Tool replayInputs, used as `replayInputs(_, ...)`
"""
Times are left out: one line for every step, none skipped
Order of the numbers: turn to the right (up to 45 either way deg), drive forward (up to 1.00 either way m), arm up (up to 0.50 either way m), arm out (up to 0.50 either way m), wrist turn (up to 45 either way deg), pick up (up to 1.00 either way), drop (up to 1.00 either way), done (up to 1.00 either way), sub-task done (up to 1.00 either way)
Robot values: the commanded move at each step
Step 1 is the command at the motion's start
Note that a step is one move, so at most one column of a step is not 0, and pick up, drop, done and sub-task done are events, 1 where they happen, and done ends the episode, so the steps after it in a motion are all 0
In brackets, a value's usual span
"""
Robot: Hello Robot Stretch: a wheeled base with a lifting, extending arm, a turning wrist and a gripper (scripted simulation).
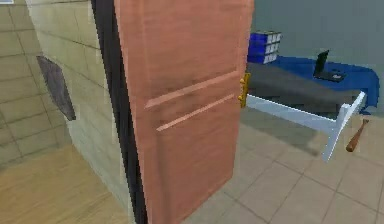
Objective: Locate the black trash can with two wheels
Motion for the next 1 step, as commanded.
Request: replayInputs(-18.0, 0.00, 0.00, 0.00, 0.0, 0.00, 0.00, 0.00, 0.00)
